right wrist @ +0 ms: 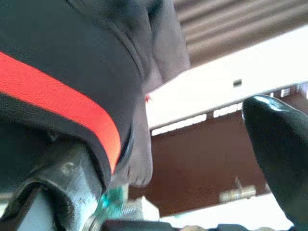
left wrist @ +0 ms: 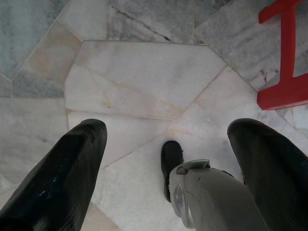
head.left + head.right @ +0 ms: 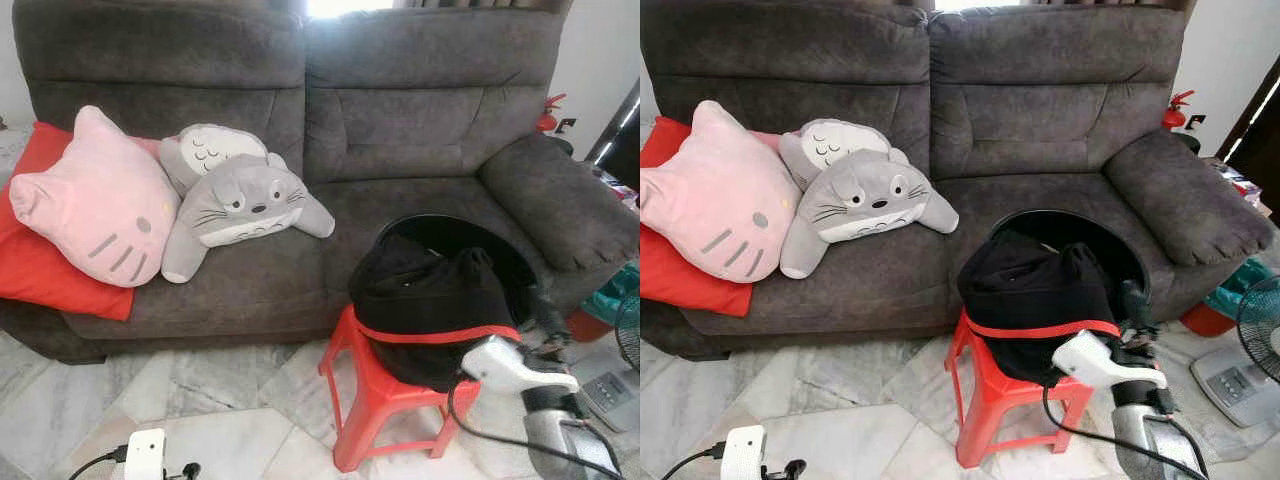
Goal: Hang hanger
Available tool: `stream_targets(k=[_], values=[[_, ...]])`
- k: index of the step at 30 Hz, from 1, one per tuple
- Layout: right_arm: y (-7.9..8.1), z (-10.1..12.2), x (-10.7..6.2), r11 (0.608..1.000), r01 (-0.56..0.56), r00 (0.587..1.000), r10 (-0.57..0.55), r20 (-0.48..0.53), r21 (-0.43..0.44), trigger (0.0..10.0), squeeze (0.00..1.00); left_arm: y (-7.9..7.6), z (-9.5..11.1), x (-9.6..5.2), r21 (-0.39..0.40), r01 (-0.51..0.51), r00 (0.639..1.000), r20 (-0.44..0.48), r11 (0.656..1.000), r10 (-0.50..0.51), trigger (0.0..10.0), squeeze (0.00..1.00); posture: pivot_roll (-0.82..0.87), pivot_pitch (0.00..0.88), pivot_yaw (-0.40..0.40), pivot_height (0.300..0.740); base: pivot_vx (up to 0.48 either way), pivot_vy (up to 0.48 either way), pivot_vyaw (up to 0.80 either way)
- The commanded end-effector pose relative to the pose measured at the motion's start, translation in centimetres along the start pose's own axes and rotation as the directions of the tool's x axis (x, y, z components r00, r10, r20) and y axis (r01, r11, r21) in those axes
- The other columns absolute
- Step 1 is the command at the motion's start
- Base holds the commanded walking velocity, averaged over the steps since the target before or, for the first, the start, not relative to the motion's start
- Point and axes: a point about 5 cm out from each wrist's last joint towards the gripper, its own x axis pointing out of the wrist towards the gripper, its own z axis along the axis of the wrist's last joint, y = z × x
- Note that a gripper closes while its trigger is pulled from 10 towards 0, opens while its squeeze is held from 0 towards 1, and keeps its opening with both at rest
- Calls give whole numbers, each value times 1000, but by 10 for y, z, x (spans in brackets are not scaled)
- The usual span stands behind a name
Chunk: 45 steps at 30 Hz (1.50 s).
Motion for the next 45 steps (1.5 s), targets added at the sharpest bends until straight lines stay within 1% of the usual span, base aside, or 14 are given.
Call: stream_targets(k=[1, 3, 5, 9, 11, 13, 17, 20, 22, 28, 29, 31, 32, 45], values=[[-5, -1, 4, 1000, 22, 1000, -22, -5, 5, 10000, 0, -2, -2, 0, 3, 4, 1000, -5, 1000, -4, 10000, 0, -108, 0, -53, 716, 0, 0, 0], [-5, 0, 5, 1000, 19, 1000, -19, -3, 9, 10000, 0, -2, -2, 0, 3, 3, 1000, -6, 1000, -3, 10000, 0, -109, 0, -51, 716, 0, 0, 0], [1, 2, 6, 999, -22, 1000, 22, 6, 25, 10000, 0, -1, -2, 0, 4, 3, 1000, -6, 1000, -3, 10000, 0, -109, 0, -51, 716, 0, 0, 0], [9, 11, 6, 997, -76, 995, 76, 70, -5, 10000, 0, -1, -2, 0, 4, 2, 1000, -5, 1000, -2, 10000, 0, -105, 0, -52, 716, 0, 0, 0], [14, 13, 5, 993, -116, 990, 116, 81, -4, 10000, 0, -1, -2, 0, 4, 1, 1000, -5, 1000, -1, 10000, 0, -105, 0, -52, 716, 0, 0, 0], [15, 13, 5, 993, -121, 990, 120, 75, 3, 10000, 0, -1, -2, 0, 4, 1, 1000, -5, 1000, -1, 10000, 0, -105, 0, -52, 716, 0, 0, 0], [15, 14, 7, 992, -124, 987, 125, 100, -15, 10000, 0, -2, -2, 0, 3, 2, 1000, -4, 1000, -1, 10000, 0, -105, 0, -52, 716, 0, 0, 0], [12, 15, 9, 994, -106, 988, 108, 109, -22, 10000, 0, -2, -2, 0, 3, 2, 1000, -4, 1000, -2, 10000, 0, -105, 0, -52, 716, 0, 0, 0], [7, 14, 11, 997, -72, 991, 75, 109, -30, 10000, 0, -2, -2, 0, 3, 1, 1000, -4, 1000, -1, 10000, 0, -107, 0, -52, 716, 0, 0, 0], [5, 16, 12, 997, -61, 989, 65, 130, -40, 10000, 0, -2, -2, 0, 4, 4, 1000, -5, 1000, -4, 10000, 0, -107, 0, -52, 716, 0, 0, 0], [5, 16, 13, 998, -58, 990, 62, 130, -40, 4863, 0, -2, -2, 0, 4, 4, 1000, -6, 1000, -4, 10000, 0, -107, 0, -52, 716, 0, 0, 0], [5, 16, 13, 998, -57, 990, 62, 129, -41, 4863, 0, -2, -2, 0, 3, 4, 1000, -6, 1000, -4, 10000, 0, -107, 0, -52, 716, 0, 0, 0], [5, 16, 13, 997, -58, 990, 63, 129, -41, 0, 0, -2, -2, 0, 3, 3, 1000, -6, 1000, -3, 10000, 0, -107, 0, -52, 716, 0, 0, 0], [9, 17, 12, 997, -72, 989, 74, 131, -19, 0, 0, -1, -2, 0, 6, 2, 1000, -5, 1000, -2, 10000, 0, -106, 0, -50, 716, 0, 0, 0]])
